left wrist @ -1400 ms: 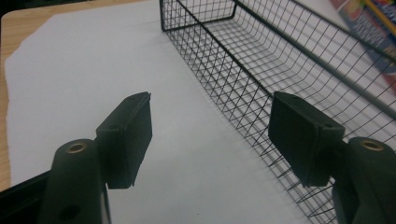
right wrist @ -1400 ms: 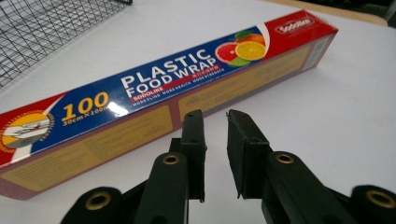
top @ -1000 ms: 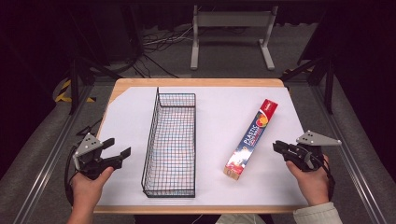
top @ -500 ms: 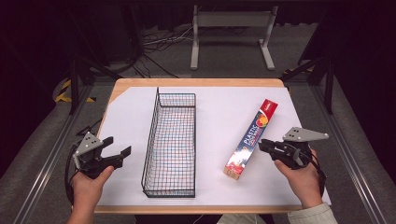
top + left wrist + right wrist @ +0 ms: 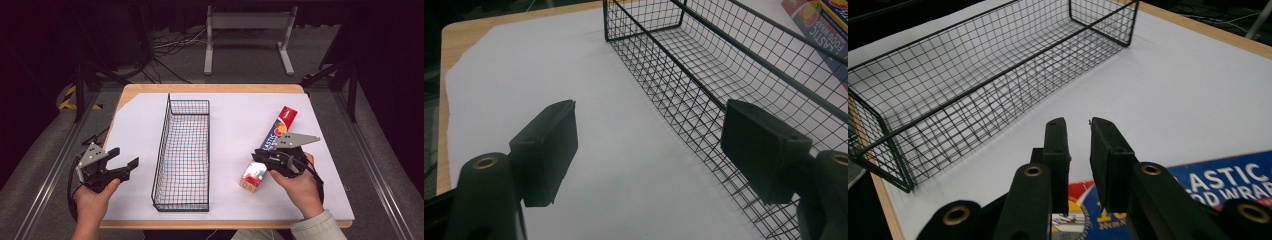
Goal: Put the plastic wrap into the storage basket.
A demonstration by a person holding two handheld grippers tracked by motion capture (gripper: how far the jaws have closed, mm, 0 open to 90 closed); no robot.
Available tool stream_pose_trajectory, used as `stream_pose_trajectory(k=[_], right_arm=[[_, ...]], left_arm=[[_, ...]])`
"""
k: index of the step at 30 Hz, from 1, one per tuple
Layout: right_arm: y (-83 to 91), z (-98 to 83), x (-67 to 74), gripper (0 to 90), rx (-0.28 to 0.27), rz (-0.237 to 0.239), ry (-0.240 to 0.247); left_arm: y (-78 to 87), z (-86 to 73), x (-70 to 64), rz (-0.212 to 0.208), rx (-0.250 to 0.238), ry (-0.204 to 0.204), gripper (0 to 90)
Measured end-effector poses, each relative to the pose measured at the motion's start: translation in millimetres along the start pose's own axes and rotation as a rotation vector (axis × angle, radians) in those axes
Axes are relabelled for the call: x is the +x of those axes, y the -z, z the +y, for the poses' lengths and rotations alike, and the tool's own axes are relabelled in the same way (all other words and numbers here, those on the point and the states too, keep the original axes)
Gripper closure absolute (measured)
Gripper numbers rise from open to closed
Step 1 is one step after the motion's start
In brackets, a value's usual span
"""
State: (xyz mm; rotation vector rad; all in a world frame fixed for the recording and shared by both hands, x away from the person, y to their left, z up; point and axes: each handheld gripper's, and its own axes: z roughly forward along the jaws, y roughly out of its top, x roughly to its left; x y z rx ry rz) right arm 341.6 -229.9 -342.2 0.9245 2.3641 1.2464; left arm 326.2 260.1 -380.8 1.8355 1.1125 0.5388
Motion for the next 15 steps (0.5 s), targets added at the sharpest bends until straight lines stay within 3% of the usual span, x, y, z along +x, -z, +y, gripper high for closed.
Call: stream_pose_trajectory(k=[2, 6, 9, 15], right_arm=[[-3.6, 1.3, 2.5, 78.1, 0.003, 0.006, 0.004], [-20.2, 6.3, 19.7, 78.2, 0.028, 0.012, 0.062], [-28.9, 9.5, 25.8, 78.1, 0.032, 0.040, 0.061], [-37.9, 7.5, 26.9, 78.2, 0.049, 0.035, 0.039]], left_arm=[[-1.3, -0.3, 0.3, -0.004, 0.003, 0.001, 23.7], [-2.3, -0.2, 0.2, -0.006, 0.010, -0.001, 23.8], [-1.6, 0.3, 0.1, -0.004, 0.003, -0.001, 23.8], [-0.8, 0.6, 1.4, -0.003, 0.000, 0.001, 23.8]])
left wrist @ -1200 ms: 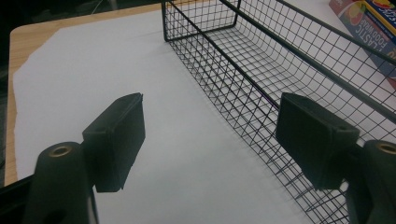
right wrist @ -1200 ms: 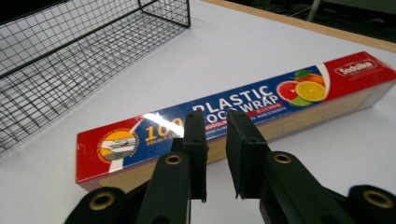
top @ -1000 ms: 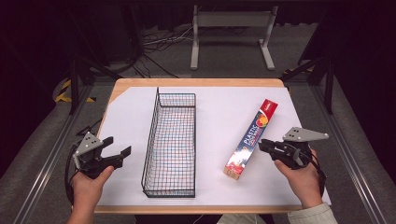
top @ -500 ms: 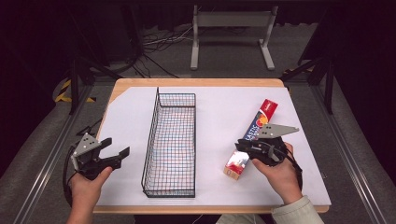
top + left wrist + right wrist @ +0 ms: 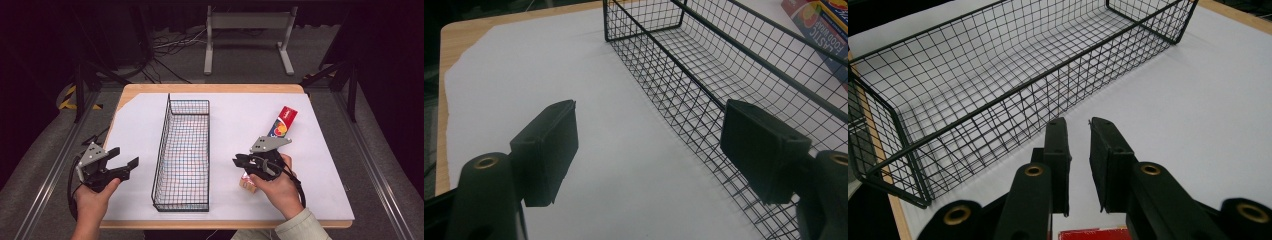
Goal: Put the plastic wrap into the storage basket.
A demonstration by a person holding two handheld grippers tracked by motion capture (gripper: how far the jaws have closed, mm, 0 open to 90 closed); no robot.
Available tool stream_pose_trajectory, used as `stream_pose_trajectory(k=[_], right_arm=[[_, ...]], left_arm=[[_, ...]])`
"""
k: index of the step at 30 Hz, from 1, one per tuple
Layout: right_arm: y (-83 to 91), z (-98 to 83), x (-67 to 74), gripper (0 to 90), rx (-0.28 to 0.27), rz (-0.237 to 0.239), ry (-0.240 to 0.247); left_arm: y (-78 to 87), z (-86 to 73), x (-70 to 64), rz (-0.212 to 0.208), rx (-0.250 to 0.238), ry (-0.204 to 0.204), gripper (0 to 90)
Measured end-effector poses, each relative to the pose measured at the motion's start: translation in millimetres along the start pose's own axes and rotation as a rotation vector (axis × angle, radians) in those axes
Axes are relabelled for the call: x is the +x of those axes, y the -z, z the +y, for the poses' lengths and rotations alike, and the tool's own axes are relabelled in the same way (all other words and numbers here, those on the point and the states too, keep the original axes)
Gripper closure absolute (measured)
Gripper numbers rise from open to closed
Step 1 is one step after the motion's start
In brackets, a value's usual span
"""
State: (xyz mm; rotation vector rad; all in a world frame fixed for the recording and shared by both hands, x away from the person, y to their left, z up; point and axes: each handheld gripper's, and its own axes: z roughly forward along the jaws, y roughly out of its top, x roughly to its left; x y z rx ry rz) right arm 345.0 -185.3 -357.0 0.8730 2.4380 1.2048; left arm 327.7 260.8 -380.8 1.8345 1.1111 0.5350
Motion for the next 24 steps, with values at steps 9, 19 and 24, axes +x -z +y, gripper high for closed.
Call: stream_pose_trajectory(k=[9, 19, 24], right_arm=[[-22.3, -15.1, -3.8, 80.7, 0.102, -0.021, 0.000], [-37.7, -22.9, -3.8, 89.2, 0.229, -0.014, -0.003], [-41.9, -23.4, -2.3, 90.0, 0.265, -0.004, -0.008]], left_arm=[[-0.4, -0.3, 1.1, 0.007, -0.002, 0.000, 23.3], [-1.2, -0.7, 1.8, 0.013, 0.000, -0.001, 23.0], [-0.9, -0.4, 1.0, 0.014, -0.001, -0.004, 22.8]])
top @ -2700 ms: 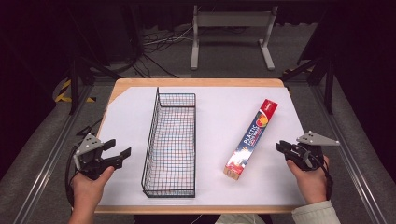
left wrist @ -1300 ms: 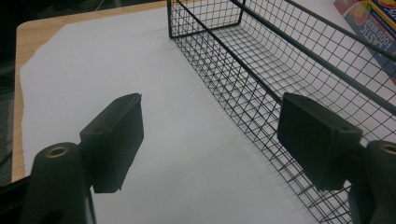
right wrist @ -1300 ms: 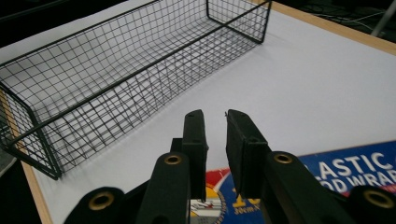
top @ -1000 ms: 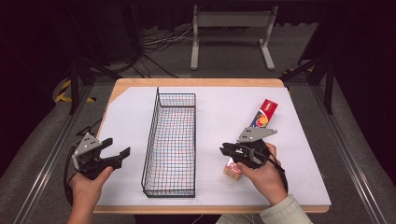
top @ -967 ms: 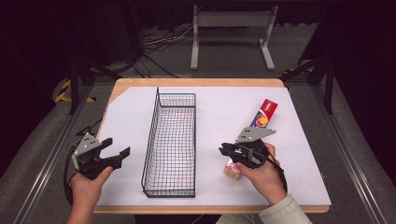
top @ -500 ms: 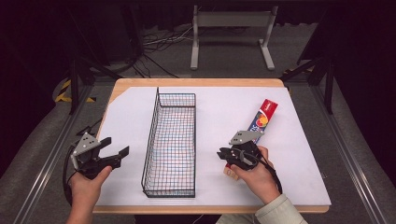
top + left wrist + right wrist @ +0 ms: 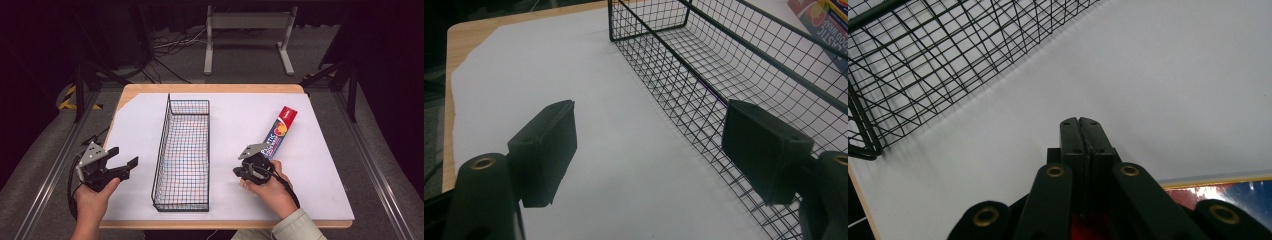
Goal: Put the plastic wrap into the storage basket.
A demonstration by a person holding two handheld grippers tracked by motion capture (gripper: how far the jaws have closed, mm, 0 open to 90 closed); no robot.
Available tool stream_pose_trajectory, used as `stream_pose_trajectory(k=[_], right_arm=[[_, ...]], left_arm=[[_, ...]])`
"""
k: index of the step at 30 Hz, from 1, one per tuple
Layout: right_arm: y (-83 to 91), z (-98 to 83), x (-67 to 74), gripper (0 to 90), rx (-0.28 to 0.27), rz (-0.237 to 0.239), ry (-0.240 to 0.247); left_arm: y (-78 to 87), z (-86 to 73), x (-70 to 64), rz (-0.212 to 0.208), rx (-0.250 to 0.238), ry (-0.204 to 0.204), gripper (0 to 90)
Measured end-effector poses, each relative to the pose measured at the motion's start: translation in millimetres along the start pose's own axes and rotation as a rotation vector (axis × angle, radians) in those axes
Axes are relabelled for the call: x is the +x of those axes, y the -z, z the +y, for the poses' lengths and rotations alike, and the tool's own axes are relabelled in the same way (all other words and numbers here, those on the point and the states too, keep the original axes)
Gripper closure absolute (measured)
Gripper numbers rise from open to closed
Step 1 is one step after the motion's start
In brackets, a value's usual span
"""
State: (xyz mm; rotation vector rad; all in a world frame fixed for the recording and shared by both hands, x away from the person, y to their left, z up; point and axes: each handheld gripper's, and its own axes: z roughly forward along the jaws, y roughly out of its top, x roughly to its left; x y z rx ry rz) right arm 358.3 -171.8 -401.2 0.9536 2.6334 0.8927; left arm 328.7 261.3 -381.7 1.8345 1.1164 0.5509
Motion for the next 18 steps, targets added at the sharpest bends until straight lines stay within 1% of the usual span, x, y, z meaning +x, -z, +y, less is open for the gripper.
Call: stream_pose_trajectory(k=[3, 7, 9, 12, 13, 14, 16, 17, 18], right_arm=[[-0.2, 0.7, 1.4, 90.0, 0.007, -0.011, 0.006], [1.2, 1.4, 1.4, 90.0, 0.018, -0.007, 0.004], [3.2, 1.9, 1.9, 90.0, 0.030, -0.005, -0.002], [6.8, 1.6, 2.0, 90.0, 0.054, -0.002, 0.002], [6.8, 1.6, 2.0, 90.0, 0.054, -0.002, 0.002], [9.6, 0.3, 2.1, 90.0, 0.077, 0.000, -0.005], [11.1, -0.5, 2.1, 90.0, 0.087, 0.001, -0.005], [14.3, -2.2, 1.5, 90.0, 0.111, 0.006, -0.012], [14.3, -2.2, 1.5, 90.0, 0.111, 0.006, -0.012]], left_arm=[[0.8, 0.3, -0.3, 0.002, -0.003, -0.003, 22.7], [0.5, -0.3, -0.6, 0.003, -0.002, -0.003, 22.5], [0.3, -0.4, -0.8, 0.004, -0.001, 0.001, 22.5], [-0.7, 0.0, -0.1, -0.002, -0.001, 0.002, 22.5], [-1.4, 0.5, 0.1, -0.001, -0.002, 0.002, 22.5], [-2.0, 1.9, 0.3, -0.004, -0.007, 0.000, 22.5], [-2.3, 2.6, 0.2, -0.008, -0.009, 0.001, 22.5], [-2.8, 3.2, 0.2, -0.007, -0.010, -0.001, 22.5], [-3.6, 3.6, -0.1, -0.010, -0.012, 0.002, 22.5]])
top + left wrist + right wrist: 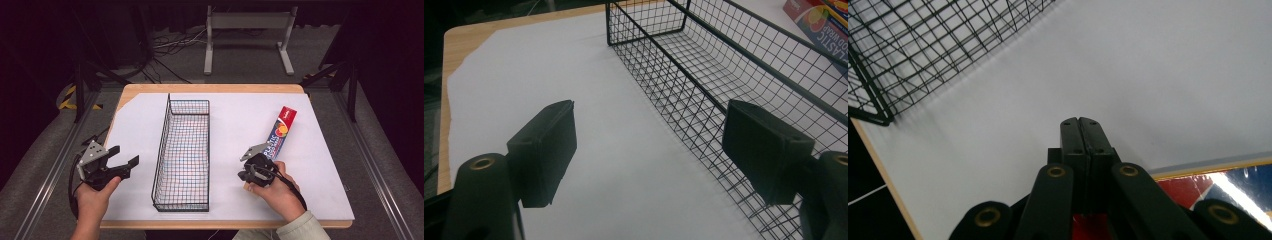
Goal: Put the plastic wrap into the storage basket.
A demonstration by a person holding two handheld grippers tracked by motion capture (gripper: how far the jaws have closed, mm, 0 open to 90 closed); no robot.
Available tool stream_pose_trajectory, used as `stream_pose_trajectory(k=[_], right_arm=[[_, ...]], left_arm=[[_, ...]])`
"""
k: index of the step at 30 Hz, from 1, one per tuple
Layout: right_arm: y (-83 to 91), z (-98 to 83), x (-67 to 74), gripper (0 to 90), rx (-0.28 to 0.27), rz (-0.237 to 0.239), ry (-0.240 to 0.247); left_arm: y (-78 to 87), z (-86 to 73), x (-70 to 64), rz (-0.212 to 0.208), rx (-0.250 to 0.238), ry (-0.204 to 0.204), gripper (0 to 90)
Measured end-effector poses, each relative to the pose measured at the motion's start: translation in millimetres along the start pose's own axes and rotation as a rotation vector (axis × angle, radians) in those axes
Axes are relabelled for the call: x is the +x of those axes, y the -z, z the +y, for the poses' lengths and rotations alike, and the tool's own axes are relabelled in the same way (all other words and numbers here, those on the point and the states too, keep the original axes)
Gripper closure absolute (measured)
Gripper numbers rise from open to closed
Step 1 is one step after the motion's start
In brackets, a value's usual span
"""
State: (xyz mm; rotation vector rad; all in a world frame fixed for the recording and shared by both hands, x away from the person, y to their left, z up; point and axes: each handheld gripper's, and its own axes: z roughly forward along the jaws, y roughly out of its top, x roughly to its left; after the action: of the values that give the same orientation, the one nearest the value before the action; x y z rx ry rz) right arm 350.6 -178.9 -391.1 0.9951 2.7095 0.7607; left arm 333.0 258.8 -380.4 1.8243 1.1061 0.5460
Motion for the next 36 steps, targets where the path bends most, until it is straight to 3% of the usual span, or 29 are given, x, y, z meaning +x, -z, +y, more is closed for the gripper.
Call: stream_pose_trajectory(k=[5, 9, 15, 19, 24, 31, 34, 36], right_arm=[[7.4, -6.0, -2.8, 90.0, 0.060, 0.021, -0.019], [14.3, -10.4, -5.2, 90.0, 0.112, 0.029, -0.028], [27.2, -21.4, -10.1, 90.0, 0.169, 0.030, -0.050], [35.4, -29.7, -15.8, 90.0, 0.186, 0.037, -0.069], [45.9, -39.7, -23.0, 90.0, 0.214, 0.011, -0.095], [60.6, -52.1, -34.2, 90.0, 0.236, -0.006, -0.133], [70.9, -57.2, -40.7, 90.0, 0.212, -0.008, -0.160], [76.5, -59.3, -42.9, 90.0, 0.233, -0.090, -0.176]], left_arm=[[-4.5, 2.0, -1.5, -0.011, 0.004, -0.004, 22.5], [-3.4, 4.2, -1.7, 0.010, -0.029, -0.007, 23.2], [-1.1, 5.9, 4.4, 0.020, -0.059, 0.024, 23.3], [-1.9, 4.0, 10.1, 0.006, -0.086, 0.074, 23.8], [-2.9, 5.8, 13.7, 0.006, -0.110, 0.100, 23.9], [-7.9, 8.1, 11.2, -0.001, -0.106, 0.087, 23.9], [-10.0, 7.7, 11.0, -0.007, -0.095, 0.081, 23.8], [-11.2, 7.2, 10.5, -0.007, -0.090, 0.082, 23.9]])
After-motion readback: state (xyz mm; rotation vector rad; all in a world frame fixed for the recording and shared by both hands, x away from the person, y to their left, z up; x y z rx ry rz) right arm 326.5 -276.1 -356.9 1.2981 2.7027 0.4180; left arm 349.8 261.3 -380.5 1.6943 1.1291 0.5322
